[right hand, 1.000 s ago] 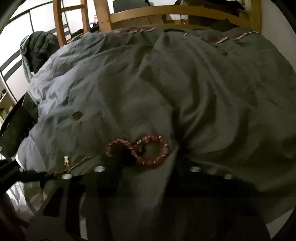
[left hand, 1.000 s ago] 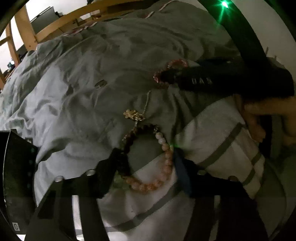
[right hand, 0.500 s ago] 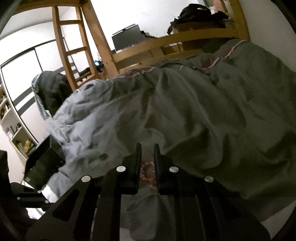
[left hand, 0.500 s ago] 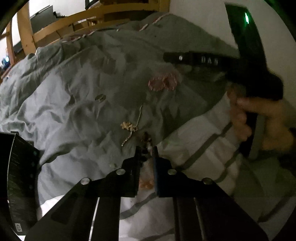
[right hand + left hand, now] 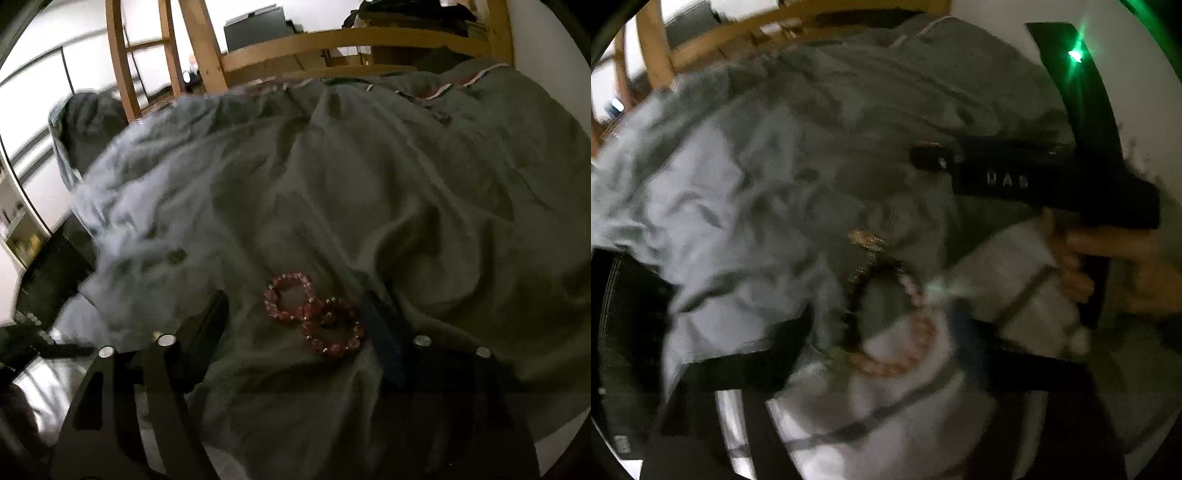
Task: Organize jewelry
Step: 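Grasp the brown bead bracelet with the left tool while the right tool grasps the pink crystal bracelet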
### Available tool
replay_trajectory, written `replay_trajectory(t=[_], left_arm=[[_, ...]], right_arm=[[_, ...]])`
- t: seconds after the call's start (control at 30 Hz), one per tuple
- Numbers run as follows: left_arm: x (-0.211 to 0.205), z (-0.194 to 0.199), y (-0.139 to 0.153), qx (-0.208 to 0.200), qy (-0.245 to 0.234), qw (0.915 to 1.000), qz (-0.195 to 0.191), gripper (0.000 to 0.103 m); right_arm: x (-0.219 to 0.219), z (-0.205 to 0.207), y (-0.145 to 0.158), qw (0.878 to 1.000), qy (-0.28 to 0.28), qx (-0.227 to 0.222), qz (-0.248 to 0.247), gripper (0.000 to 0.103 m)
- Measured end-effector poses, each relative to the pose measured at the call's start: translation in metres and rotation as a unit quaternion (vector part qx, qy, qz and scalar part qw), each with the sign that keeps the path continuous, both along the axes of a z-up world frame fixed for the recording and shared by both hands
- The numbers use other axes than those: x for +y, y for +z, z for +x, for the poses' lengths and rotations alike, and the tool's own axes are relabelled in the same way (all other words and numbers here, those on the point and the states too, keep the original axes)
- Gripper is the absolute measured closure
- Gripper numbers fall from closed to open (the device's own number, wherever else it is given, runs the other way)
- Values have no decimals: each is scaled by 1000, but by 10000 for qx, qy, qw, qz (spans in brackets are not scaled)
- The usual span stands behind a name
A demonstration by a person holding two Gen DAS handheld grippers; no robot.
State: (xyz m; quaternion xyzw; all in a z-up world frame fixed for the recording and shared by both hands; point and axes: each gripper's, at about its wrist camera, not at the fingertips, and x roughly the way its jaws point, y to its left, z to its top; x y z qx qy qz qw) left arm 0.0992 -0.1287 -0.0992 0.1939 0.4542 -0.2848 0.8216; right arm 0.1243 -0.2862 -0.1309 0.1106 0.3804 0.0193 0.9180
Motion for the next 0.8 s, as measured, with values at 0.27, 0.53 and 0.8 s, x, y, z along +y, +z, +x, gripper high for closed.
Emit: replay_trajectory(t=[0.27,0.53,0.8], left_arm=[[-4,1,-12,429,-183,9989,49,80],[16,13,4,568,1,9968,-559,95],[20,20,5,553,150,9964,-618,95]], right_arm=[[-8,0,-6,9999,-145,28,-39,84],[-26,-11,15,9959,-277,-559,653,88],[-26,-11,19,9951,-218,-597,759,88]])
